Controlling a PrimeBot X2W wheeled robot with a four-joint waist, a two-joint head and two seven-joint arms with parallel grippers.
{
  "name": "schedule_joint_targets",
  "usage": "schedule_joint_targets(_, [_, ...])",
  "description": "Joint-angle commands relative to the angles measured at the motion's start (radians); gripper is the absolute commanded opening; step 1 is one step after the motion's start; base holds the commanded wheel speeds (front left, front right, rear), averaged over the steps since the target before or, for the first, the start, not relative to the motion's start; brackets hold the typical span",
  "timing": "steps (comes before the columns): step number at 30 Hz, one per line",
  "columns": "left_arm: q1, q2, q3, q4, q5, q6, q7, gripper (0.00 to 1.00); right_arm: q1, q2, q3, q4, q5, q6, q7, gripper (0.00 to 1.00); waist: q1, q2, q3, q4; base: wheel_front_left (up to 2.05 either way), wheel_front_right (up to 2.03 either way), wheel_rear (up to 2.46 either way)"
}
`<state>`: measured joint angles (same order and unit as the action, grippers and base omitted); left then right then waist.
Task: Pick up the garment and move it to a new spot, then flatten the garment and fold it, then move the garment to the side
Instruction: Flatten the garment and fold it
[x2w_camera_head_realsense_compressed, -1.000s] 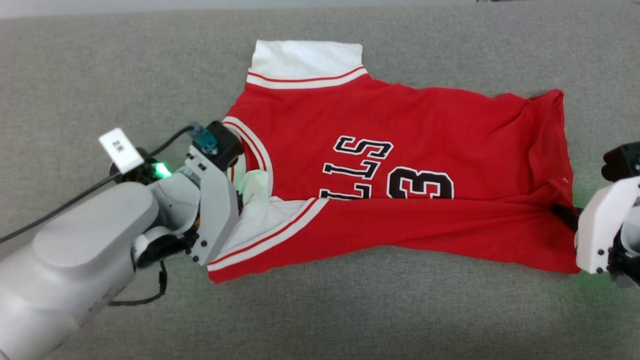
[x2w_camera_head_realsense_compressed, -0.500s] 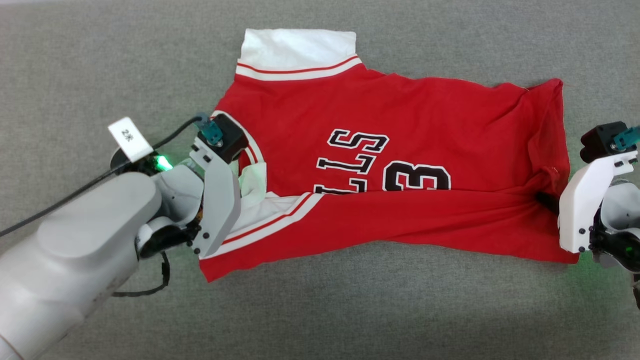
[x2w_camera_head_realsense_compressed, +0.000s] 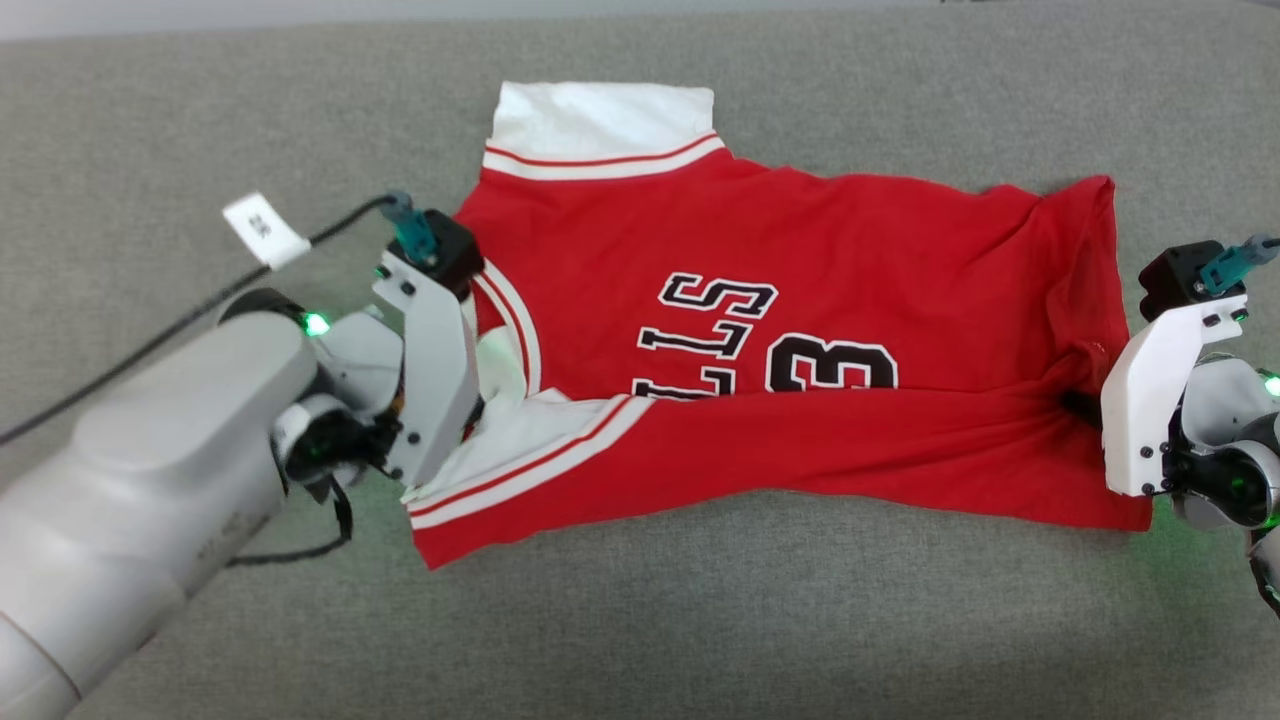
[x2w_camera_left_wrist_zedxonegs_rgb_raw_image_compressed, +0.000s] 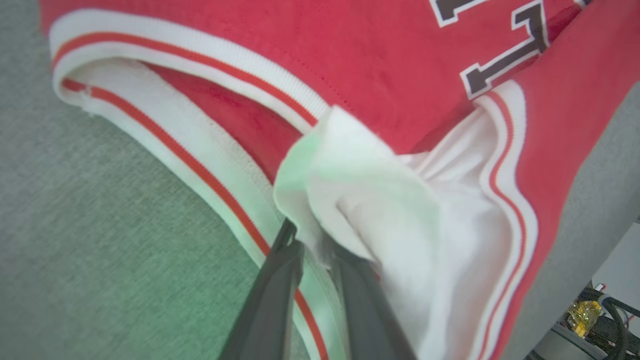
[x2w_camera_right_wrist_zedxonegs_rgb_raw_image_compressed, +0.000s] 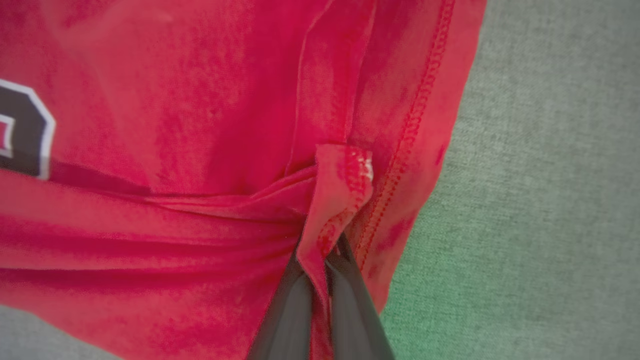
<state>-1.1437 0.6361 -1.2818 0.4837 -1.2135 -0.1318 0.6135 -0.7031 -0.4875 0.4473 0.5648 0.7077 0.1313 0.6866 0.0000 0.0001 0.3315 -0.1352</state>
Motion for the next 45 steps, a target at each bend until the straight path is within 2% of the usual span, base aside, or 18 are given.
schedule_joint_targets(1, [-0.012, 0.003, -0.002, 0.016, -0.013, 0.003, 0.016, 1.00, 0.008, 0.023, 0.020, 0.016, 0.010, -0.001, -0.005, 0.00, 0.0000, -0.0001, -0.016, 0.007, 0.00, 0.00, 0.00])
schedule_joint_targets(8, [-0.075, -0.012, 0.006, 0.087, -0.043, 0.002, 0.059, 1.00, -0.003, 0.016, 0.056, 0.061, 0.031, 0.000, -0.032, 0.00, 0.0000, -0.0001, -0.057, 0.025, 0.00, 0.00, 0.00])
schedule_joint_targets(14, [-0.071, 0.000, 0.016, 0.084, -0.030, 0.004, 0.005, 1.00, 0.006, 0.008, 0.070, 0.109, 0.046, 0.000, -0.068, 0.00, 0.0000, -0.0001, -0.099, 0.047, 0.00, 0.00, 0.00])
schedule_joint_targets(16, [-0.049, 0.005, 0.020, 0.073, -0.029, 0.017, -0.019, 1.00, 0.012, 0.005, 0.073, 0.131, 0.047, 0.000, -0.068, 0.00, 0.0000, -0.0001, -0.114, 0.056, 0.00, 0.00, 0.00])
schedule_joint_targets(17, [-0.040, 0.007, 0.021, 0.060, -0.027, 0.016, -0.035, 1.00, 0.014, 0.005, 0.072, 0.144, 0.047, -0.001, -0.071, 0.10, 0.0000, -0.0001, -0.121, 0.061, 0.00, 0.00, 0.00])
schedule_joint_targets(18, [-0.025, 0.006, 0.028, 0.051, -0.038, 0.027, -0.049, 1.00, 0.013, 0.004, 0.067, 0.162, 0.043, -0.001, -0.076, 0.31, 0.0000, -0.0001, -0.129, 0.066, 0.00, 0.00, 0.00])
schedule_joint_targets(19, [-0.011, 0.008, 0.030, 0.039, -0.041, 0.033, -0.062, 1.00, 0.012, 0.005, 0.065, 0.181, 0.034, -0.001, -0.078, 0.70, 0.0000, -0.0001, -0.137, 0.071, 0.00, 0.00, 0.00])
schedule_joint_targets(20, [0.001, 0.012, 0.030, 0.024, -0.036, 0.036, -0.074, 1.00, 0.010, 0.006, 0.066, 0.197, 0.026, -0.001, -0.079, 1.00, 0.0000, -0.0001, -0.144, 0.076, 0.00, 0.00, 0.00])
schedule_joint_targets(24, [0.046, 0.020, 0.038, -0.014, -0.046, 0.059, -0.115, 1.00, 0.002, 0.016, 0.070, 0.241, 0.012, -0.001, -0.070, 1.00, 0.0000, -0.0001, -0.167, 0.090, 0.00, 0.00, 0.00])
schedule_joint_targets(28, [0.102, 0.033, 0.047, -0.057, -0.048, 0.081, -0.186, 1.00, -0.022, 0.013, 0.067, 0.255, 0.000, -0.001, -0.104, 1.00, 0.0000, -0.0001, -0.201, 0.102, 0.00, 0.00, 0.00])
schedule_joint_targets(34, [0.181, 0.066, 0.067, -0.108, -0.012, 0.098, -0.349, 1.00, 0.008, -0.017, 0.098, 0.192, 0.008, -0.001, -0.167, 1.00, 0.0000, -0.0001, -0.259, 0.100, 0.00, 0.00, 0.00])
schedule_joint_targets(39, [0.260, 0.087, 0.090, -0.150, -0.005, 0.135, -0.485, 1.00, 0.064, -0.073, 0.099, 0.080, 0.004, -0.001, -0.310, 1.00, 0.0000, -0.0001, -0.300, 0.099, 0.00, 0.00, 0.00])
schedule_joint_targets(45, [0.350, 0.124, 0.112, -0.214, 0.005, 0.205, -0.611, 1.00, 0.181, -0.126, 0.050, -0.079, -0.065, -0.001, -0.579, 1.00, 0.0000, -0.0001, -0.322, 0.089, 0.00, 0.00, 0.00])
